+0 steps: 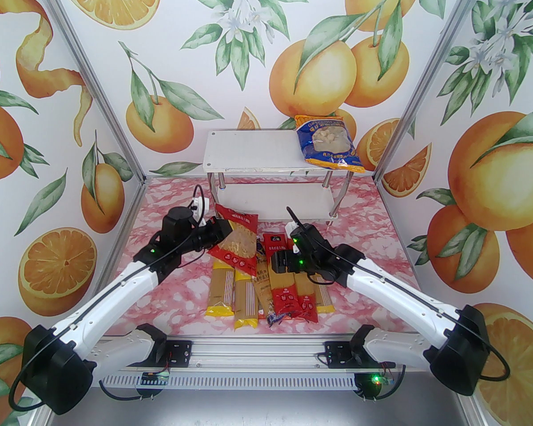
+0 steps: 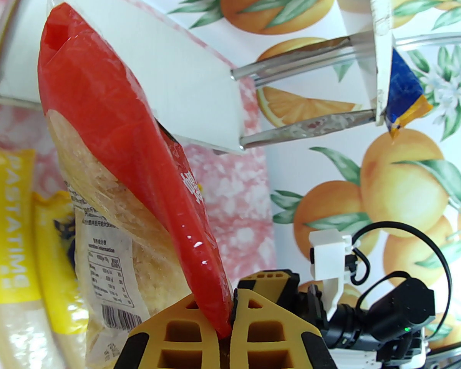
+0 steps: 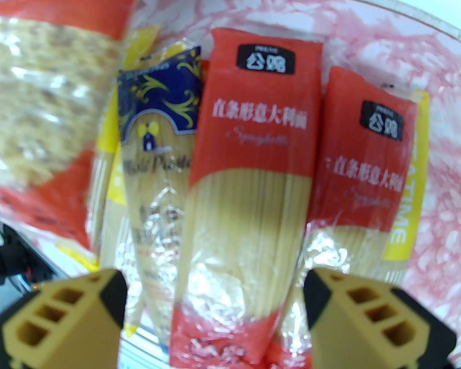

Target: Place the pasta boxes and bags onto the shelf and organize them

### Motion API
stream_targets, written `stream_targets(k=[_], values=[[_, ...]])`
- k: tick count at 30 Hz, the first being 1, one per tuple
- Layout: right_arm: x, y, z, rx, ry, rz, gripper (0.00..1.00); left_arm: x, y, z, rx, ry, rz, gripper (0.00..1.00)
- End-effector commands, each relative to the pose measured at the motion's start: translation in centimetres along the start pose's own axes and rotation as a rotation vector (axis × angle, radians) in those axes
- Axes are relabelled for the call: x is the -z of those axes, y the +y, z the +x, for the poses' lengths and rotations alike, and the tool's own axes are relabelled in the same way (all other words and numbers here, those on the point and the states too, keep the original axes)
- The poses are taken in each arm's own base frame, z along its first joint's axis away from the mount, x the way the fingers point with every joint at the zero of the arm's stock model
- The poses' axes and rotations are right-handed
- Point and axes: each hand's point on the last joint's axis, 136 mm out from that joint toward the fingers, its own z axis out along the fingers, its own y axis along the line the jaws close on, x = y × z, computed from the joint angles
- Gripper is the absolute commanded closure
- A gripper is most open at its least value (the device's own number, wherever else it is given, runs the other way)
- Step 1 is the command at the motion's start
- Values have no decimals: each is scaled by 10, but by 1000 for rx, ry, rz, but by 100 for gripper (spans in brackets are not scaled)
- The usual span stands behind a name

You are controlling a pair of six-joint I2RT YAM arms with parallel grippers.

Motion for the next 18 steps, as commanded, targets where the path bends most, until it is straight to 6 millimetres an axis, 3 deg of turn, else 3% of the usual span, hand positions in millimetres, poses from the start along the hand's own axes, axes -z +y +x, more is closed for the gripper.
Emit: stream_targets(k=[1,8,18], values=[[9,-4,-8,16,-29,20,19,5,-52,-19,-2,-126,231,100],[11,-2,-11,21,-30,16,19,-19,-38,4,69,-110,258,100],[14,3,-16,20,-37,2,19,-44,10,52,106,-1,96,100]])
